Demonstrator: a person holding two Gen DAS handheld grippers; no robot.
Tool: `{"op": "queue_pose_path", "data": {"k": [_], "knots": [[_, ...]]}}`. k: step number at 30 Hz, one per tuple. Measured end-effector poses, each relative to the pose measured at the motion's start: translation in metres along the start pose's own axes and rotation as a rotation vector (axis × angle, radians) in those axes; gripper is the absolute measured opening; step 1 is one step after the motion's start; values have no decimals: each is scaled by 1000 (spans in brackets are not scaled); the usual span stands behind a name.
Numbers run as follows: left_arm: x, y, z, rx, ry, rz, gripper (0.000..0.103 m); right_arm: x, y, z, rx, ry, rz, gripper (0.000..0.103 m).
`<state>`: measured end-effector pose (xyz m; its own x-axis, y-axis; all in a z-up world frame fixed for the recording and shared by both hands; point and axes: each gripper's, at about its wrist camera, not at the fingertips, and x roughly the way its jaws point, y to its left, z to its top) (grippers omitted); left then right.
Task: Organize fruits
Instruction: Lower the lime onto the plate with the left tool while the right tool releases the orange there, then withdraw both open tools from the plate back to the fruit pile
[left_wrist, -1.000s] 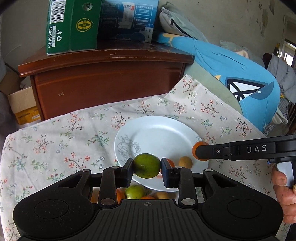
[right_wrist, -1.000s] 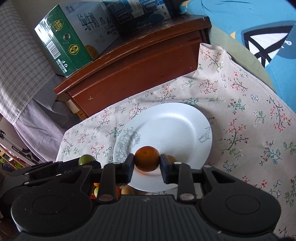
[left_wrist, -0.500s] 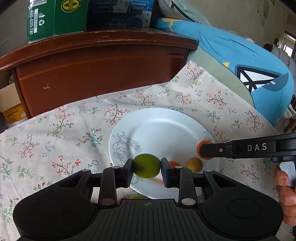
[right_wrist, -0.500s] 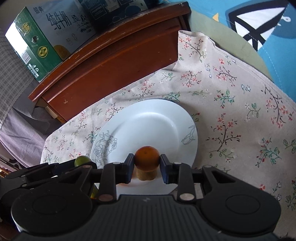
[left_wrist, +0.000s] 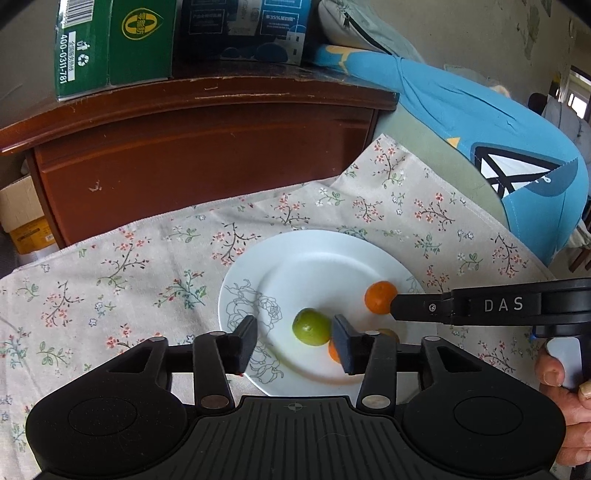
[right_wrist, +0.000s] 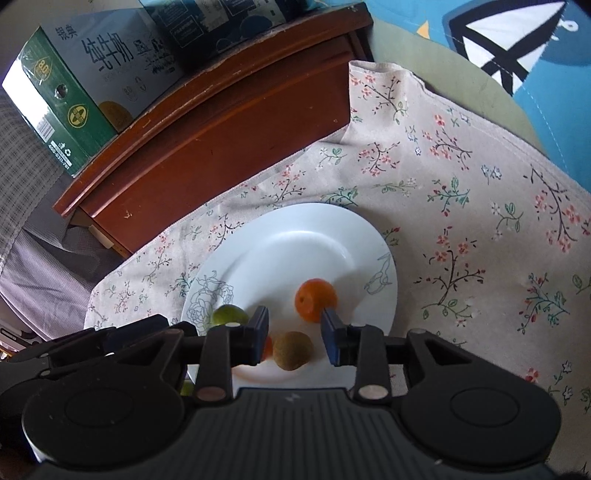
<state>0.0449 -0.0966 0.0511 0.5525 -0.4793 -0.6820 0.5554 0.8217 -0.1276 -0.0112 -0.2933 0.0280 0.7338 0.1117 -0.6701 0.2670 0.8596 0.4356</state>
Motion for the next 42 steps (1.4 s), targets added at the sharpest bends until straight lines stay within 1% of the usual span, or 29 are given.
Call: {"op": "queue_pose_path", "data": {"k": [1,2,7,8,10,12,13,15,16,17,20,22,25,26,29,32,39,42], "knots": [[-2,1,1,-5,-1,11,58,-1,0,0,0,-7,5,33],[-4,2,2,-12,-1,23,63,-2,1,1,-1,-11,12,34],[-9,13,6,-41,24,41,67,-4,3,0,-6,-5,28,36],[-10,14,6,-42,26,48,71,-3,4,-1,-7,0,30,37],[-15,17,5,-40,19,67,76,-3,6,-3,-16,8,35,37],[-21,19,4,-33,7,92,77,-3,9,-4,-34,11,38,38],[-22,20,4,-33,6,98,78,-3,11,-5,-45,14,37,38],[-26,22,4,-47,0,108,84,-3,15,-8,-65,23,35,39],[-28,23,3,-57,-8,112,88,-2,16,-9,-72,28,33,41],[-29,25,2,-67,-7,107,90,-2,18,-10,-80,33,31,41],[-31,28,1,-69,14,77,90,-1,21,-15,-104,48,28,41],[-35,27,-2,-42,13,72,90,0,21,-18,-104,61,31,41],[-38,28,-4,-5,40,83,91,-2,24,-23,-113,79,47,41],[-40,28,-5,1,44,87,92,-3,26,-25,-122,79,50,41],[-48,35,-9,1,61,69,92,-7,32,-33,-150,86,63,41],[-54,43,-11,-10,70,91,92,-11,39,-41,-178,96,77,42],[-69,69,-17,-53,87,106,92,-15,50,-55,-234,107,92,42],[-74,76,-24,-42,100,144,92,-16,51,-60,-232,112,95,42]]}}
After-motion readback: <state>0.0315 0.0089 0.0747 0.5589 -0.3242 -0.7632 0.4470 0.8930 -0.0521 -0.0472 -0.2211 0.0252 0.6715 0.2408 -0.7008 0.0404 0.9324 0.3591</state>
